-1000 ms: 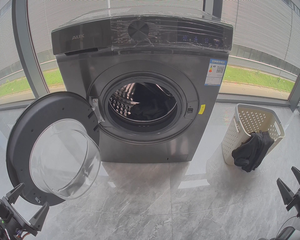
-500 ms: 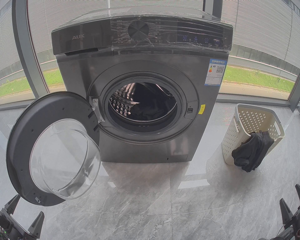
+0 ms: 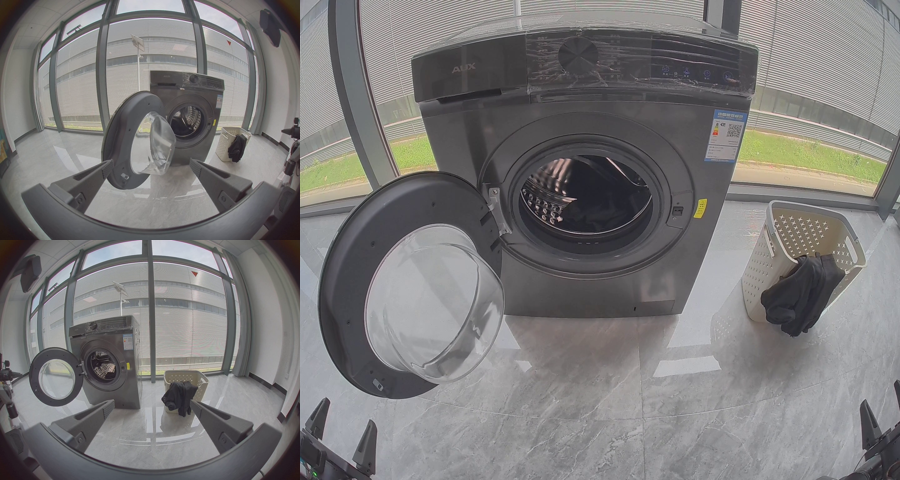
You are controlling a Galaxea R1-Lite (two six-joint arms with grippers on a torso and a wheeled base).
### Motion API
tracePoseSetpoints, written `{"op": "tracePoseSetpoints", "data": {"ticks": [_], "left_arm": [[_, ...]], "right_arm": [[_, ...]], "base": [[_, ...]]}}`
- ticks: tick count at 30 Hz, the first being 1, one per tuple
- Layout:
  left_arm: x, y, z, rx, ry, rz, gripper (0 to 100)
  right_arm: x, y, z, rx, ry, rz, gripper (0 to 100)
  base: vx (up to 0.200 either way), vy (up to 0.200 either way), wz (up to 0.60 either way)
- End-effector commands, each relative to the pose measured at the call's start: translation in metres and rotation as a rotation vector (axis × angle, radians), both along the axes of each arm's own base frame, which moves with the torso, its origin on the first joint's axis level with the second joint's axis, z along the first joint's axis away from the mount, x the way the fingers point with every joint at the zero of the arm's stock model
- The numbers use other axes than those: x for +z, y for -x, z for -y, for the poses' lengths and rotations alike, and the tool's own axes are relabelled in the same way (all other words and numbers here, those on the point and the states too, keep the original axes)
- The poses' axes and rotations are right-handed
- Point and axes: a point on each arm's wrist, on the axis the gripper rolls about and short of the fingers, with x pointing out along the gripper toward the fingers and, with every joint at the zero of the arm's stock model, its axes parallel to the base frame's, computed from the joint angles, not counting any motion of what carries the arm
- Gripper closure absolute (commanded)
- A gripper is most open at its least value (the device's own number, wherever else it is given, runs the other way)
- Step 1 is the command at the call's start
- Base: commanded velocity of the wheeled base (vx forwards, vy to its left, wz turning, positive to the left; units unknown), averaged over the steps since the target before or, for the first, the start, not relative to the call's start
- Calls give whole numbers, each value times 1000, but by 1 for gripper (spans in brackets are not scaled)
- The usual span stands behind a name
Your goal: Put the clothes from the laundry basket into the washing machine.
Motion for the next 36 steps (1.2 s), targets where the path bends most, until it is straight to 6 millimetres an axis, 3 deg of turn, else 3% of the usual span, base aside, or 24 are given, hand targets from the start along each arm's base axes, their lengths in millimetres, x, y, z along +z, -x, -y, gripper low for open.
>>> {"op": "tracePoseSetpoints", "data": {"ticks": [1, 17, 23, 30, 36], "left_arm": [[-7, 5, 4, -48, -16, 61, 0], [-9, 6, 5, -95, -4, 19, 0], [-8, 6, 5, -101, 13, 29, 0], [-7, 6, 5, -94, 46, 37, 0], [-10, 6, 3, 19, -28, 21, 0]], "right_arm": [[-6, 0, 0, 10, 8, -4, 0], [-6, 0, 0, 12, 8, -4, 0], [-6, 0, 0, 12, 8, -4, 0], [-6, 0, 0, 13, 8, -4, 0], [-6, 0, 0, 12, 8, -4, 0]], "base": [[0, 0, 0], [0, 0, 0], [-200, 0, 0], [0, 0, 0], [0, 0, 0]]}}
